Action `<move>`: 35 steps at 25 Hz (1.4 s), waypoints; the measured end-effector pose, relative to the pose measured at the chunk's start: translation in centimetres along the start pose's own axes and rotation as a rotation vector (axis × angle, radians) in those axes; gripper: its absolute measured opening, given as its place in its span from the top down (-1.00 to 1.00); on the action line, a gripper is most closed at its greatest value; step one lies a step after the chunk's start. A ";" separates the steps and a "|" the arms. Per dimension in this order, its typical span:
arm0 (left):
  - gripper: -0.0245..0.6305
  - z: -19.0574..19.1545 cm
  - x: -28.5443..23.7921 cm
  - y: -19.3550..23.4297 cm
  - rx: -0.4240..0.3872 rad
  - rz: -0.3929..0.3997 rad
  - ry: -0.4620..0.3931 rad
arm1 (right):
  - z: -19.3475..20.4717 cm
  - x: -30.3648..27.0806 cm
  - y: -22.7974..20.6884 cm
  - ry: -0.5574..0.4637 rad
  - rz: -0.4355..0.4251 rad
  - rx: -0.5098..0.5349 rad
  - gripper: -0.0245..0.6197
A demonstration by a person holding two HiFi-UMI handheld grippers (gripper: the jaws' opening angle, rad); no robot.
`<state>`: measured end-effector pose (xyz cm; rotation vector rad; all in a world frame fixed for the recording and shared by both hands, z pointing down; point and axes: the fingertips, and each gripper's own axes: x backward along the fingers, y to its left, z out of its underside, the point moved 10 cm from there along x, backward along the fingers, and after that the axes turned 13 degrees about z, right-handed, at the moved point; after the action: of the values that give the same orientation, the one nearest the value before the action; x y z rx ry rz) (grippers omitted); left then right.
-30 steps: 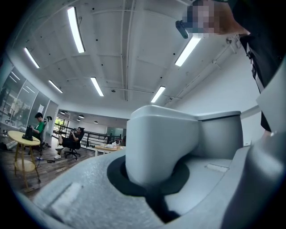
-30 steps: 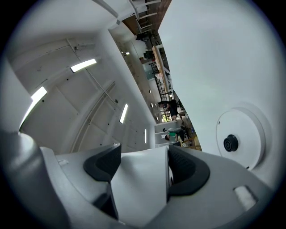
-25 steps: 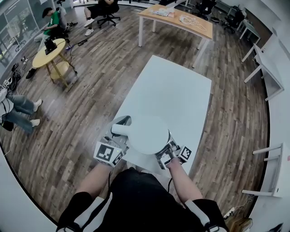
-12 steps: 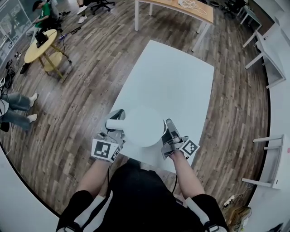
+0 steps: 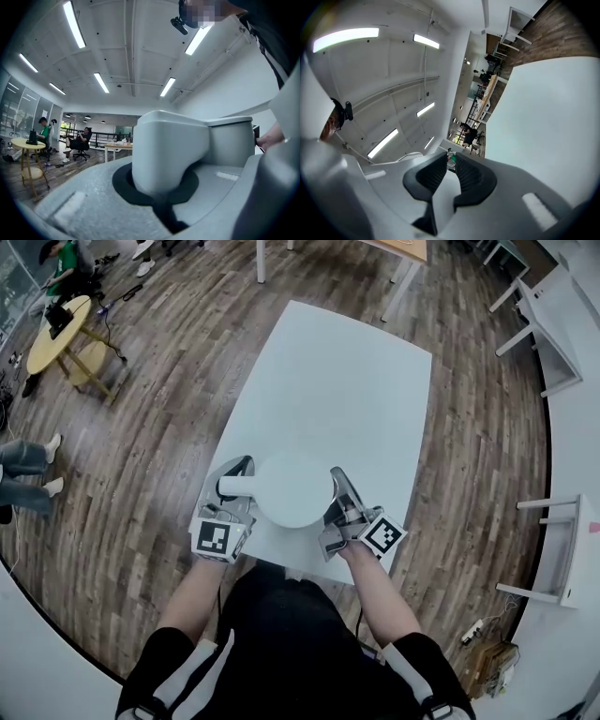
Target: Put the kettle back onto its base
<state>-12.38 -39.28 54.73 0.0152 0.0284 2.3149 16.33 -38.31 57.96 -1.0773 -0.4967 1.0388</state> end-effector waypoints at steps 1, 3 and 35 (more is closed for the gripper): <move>0.93 0.2 -0.2 -0.1 -0.017 0.004 0.008 | 0.0 -0.1 -0.1 0.004 0.000 -0.005 0.75; 0.93 0.5 -0.7 -0.3 -0.055 0.021 0.027 | 0.0 -0.3 -0.4 0.013 0.008 0.000 0.79; 0.92 3.8 -0.5 -1.2 0.017 0.085 0.011 | 1.4 1.2 -1.9 0.037 0.050 0.054 0.82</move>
<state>-11.02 -38.78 58.53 0.0128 0.0537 2.3994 16.62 -36.79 60.09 -1.0639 -0.4117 1.0691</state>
